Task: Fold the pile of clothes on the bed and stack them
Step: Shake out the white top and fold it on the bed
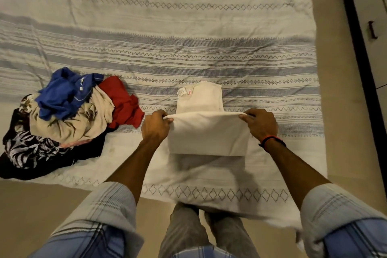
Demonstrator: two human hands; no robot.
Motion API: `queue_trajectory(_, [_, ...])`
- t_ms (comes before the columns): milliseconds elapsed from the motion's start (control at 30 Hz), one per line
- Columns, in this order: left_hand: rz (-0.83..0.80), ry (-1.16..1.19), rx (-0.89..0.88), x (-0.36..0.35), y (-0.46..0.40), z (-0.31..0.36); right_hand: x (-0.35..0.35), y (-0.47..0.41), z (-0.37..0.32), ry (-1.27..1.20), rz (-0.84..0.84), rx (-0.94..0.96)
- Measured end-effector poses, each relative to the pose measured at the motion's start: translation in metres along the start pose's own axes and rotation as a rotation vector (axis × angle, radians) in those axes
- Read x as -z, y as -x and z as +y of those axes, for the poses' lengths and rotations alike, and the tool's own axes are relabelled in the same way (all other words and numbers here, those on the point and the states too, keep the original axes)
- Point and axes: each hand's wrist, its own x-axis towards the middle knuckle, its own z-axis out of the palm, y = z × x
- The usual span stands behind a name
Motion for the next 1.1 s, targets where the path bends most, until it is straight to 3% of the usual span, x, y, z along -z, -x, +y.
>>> queue_trajectory(167, [-0.046,0.196,0.079,-0.010,-0.055,0.015,-0.018,-0.054,-0.008,-0.216,-0.030,-0.115])
queue_trajectory(300, [-0.054,0.350,0.132,-0.019,-0.091,0.029,-0.034,-0.098,-0.007,-0.230,-0.080,-0.175])
queue_trajectory(500, [-0.001,0.205,0.075,-0.032,-0.145,0.044,-0.046,-0.155,-0.013,-0.252,-0.088,-0.158])
queue_trajectory(667, [-0.168,0.136,0.020,-0.059,-0.165,0.033,-0.056,-0.162,-0.017,-0.196,-0.160,-0.185])
queue_trajectory(933, [-0.289,0.137,0.349,-0.113,-0.139,-0.005,-0.118,-0.144,0.047,-0.094,-0.389,-0.448])
queue_trajectory(1100, [-0.298,0.265,0.457,-0.134,-0.137,-0.021,-0.129,-0.138,0.041,-0.159,-0.335,-0.507])
